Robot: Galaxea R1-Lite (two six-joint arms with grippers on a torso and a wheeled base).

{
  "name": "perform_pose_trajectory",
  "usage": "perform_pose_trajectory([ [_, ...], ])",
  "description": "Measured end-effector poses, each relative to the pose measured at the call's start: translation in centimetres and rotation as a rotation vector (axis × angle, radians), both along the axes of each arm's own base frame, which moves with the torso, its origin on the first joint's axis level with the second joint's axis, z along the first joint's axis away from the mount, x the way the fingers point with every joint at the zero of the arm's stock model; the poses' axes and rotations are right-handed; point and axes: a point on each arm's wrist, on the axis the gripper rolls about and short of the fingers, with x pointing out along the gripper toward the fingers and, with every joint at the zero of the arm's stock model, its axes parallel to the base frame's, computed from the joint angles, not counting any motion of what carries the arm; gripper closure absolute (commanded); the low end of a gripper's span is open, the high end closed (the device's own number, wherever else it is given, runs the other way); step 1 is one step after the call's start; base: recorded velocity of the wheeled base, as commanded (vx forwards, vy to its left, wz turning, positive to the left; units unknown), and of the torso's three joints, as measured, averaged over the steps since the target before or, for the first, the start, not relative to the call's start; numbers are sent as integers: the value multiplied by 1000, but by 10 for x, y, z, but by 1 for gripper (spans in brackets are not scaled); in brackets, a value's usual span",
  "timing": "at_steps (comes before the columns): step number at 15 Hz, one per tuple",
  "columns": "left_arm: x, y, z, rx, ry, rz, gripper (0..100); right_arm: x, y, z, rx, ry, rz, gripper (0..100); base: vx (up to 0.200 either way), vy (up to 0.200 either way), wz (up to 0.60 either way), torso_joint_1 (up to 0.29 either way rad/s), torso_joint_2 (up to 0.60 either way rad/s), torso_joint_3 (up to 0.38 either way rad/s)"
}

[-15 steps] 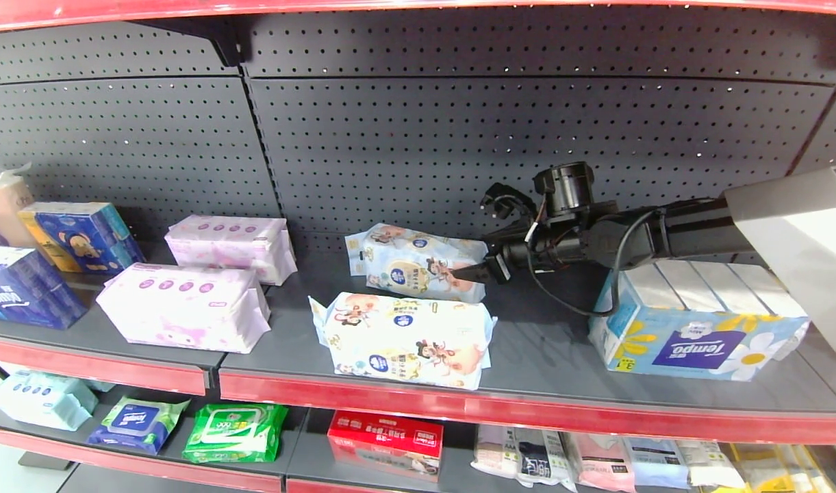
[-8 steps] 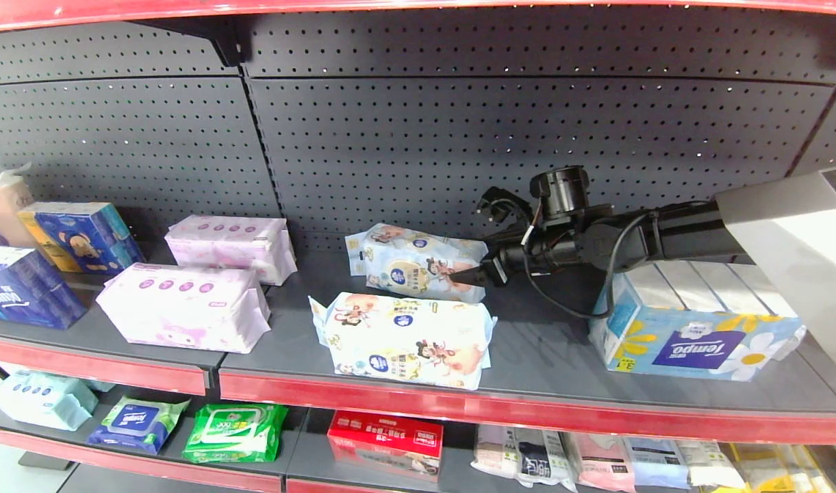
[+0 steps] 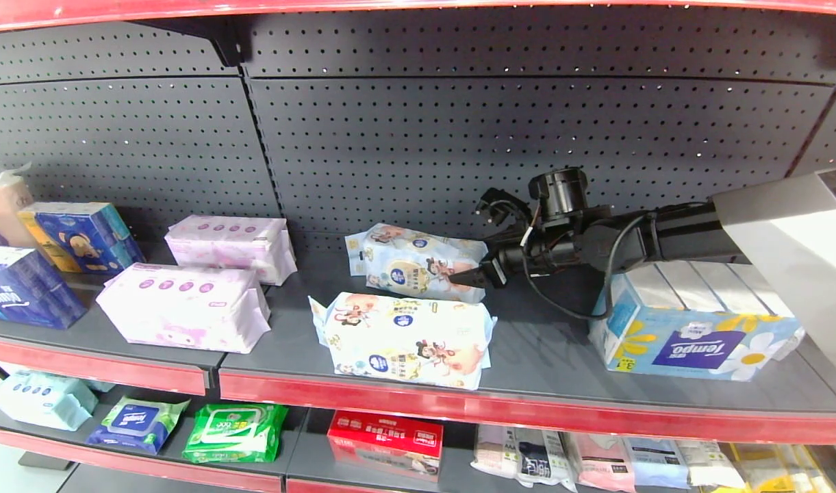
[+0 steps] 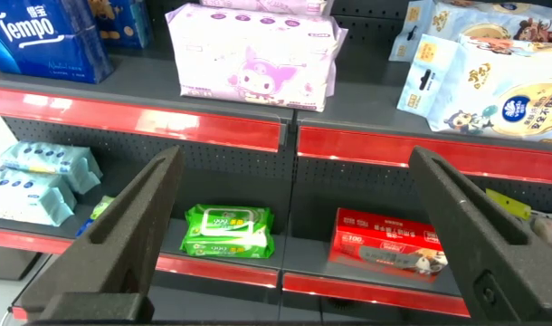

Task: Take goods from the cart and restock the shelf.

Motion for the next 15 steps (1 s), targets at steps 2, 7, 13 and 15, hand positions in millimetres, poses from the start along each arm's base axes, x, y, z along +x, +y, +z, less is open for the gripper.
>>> perform_pose_trajectory([
  [2, 0, 0, 0, 0, 0, 0, 0, 1, 0, -1, -1, 2, 0, 100, 0, 0, 0, 0, 0, 0],
  [7, 0, 0, 0, 0, 0, 0, 0, 1, 1, -1, -1, 0, 2, 100, 0, 0, 0, 0, 0, 0],
  [13, 0, 0, 0, 0, 0, 0, 0, 0, -4, -2, 10, 9, 32, 100, 0, 0, 0, 0, 0, 0],
  [15, 0, 0, 0, 0, 0, 0, 0, 0, -10, -1, 4, -1, 42, 100, 0, 0, 0, 0, 0, 0],
])
